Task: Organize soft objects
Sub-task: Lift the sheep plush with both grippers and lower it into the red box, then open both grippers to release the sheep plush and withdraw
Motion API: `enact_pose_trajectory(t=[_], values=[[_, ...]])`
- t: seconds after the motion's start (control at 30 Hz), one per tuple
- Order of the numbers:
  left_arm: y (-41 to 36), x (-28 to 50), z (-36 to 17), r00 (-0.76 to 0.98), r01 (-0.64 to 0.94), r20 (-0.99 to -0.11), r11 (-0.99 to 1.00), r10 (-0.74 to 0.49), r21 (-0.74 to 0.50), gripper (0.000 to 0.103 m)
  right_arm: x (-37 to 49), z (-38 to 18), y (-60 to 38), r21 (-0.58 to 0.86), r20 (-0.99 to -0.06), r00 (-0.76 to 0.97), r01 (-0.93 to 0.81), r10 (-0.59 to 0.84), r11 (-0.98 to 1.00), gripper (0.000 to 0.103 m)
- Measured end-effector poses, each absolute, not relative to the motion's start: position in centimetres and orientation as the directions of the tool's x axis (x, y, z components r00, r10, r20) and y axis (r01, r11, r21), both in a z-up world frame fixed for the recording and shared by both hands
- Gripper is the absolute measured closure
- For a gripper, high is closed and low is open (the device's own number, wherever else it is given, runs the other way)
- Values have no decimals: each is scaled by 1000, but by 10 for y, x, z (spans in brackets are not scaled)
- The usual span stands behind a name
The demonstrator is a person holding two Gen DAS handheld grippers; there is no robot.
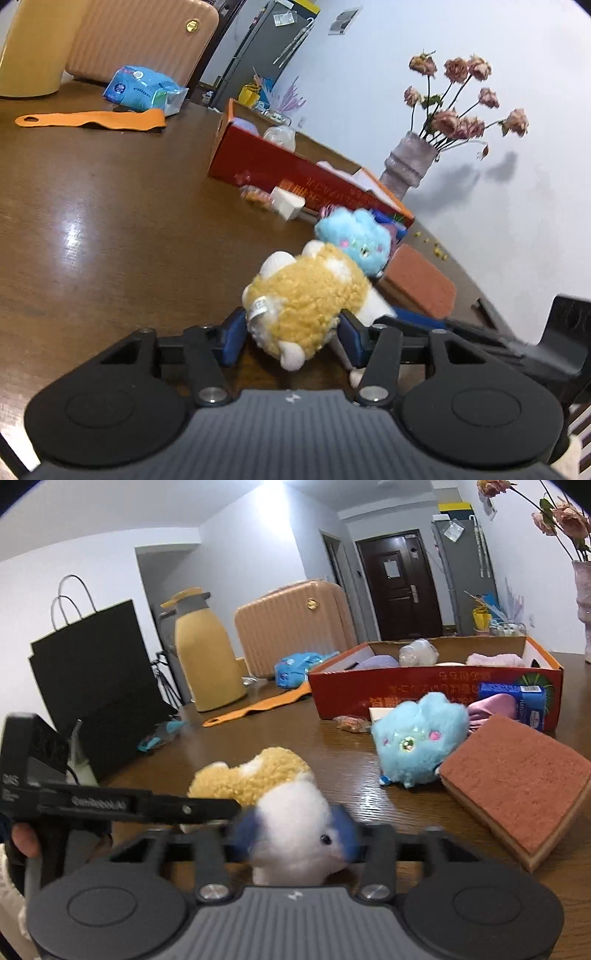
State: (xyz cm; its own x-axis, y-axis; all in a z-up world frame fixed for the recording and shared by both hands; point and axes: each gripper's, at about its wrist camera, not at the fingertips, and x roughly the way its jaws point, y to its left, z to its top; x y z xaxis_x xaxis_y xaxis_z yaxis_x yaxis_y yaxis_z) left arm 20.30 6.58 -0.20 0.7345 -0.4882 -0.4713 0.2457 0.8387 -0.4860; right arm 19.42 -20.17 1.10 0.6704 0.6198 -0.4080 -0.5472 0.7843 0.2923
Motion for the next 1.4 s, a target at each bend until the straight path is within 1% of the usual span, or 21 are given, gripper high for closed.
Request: enact_pose_trajectory(t=[0.07,0.2,0.27,0.33,0.4,0.47,0.57,0.67,0.73,0.77,0.83,0.93,0.97,1.07,1.2,1.33,1.4], values=[[65,214,12,741,269,-444,829,-504,-491,50,191,17,-205,305,-389,675,-548,627,779,68],[50,255,55,739,366,-372,798,-562,-479,50,202,52,-217,244,-312,752,-528,581,814,69],[36,292,79,718,418,-346,772,-604,-478,51,221,74,-229,210,-290,790,-499,541,841,69],[16,338,97,685,458,-343,746,-642,-483,51,247,93,-241,180,-279,825,-459,492,870,69],[-7,385,106,647,466,-365,727,-669,-505,51,280,107,-256,162,-292,849,-409,440,898,69],[-31,427,106,619,457,-397,722,-677,-519,51,317,112,-273,180,-326,854,-365,405,914,69],[-68,477,99,594,466,-459,748,-660,-472,51,368,104,-291,171,-393,848,-314,357,934,69],[-97,520,78,537,451,-543,764,-645,-461,50,410,84,-302,159,-465,833,-256,300,954,68],[-108,545,55,479,401,-614,779,-627,-483,50,426,66,-307,144,-511,813,-242,281,960,66],[-111,552,44,457,366,-656,800,-600,-476,49,429,59,-308,143,-516,807,-250,288,958,66],[-115,552,31,442,364,-673,804,-593,-470,45,428,48,-307,124,-508,810,-268,293,956,62],[-117,543,27,484,376,-651,811,-585,-449,38,417,45,-297,37,-477,841,-272,256,962,52],[-118,541,27,486,383,-648,809,-587,-446,35,414,48,-294,17,-462,848,-283,258,959,51],[-112,527,36,517,390,-623,810,-587,-439,32,401,63,-290,-26,-412,876,-285,250,958,49],[-85,487,67,586,413,-588,829,-558,-376,28,368,88,-299,20,-339,897,-294,283,956,45],[-45,418,88,677,419,-532,860,-509,-290,22,327,104,-304,26,-309,896,-327,318,945,41],[-24,382,91,722,379,-524,892,-452,-247,12,306,109,-306,22,-302,892,-346,336,938,39]])
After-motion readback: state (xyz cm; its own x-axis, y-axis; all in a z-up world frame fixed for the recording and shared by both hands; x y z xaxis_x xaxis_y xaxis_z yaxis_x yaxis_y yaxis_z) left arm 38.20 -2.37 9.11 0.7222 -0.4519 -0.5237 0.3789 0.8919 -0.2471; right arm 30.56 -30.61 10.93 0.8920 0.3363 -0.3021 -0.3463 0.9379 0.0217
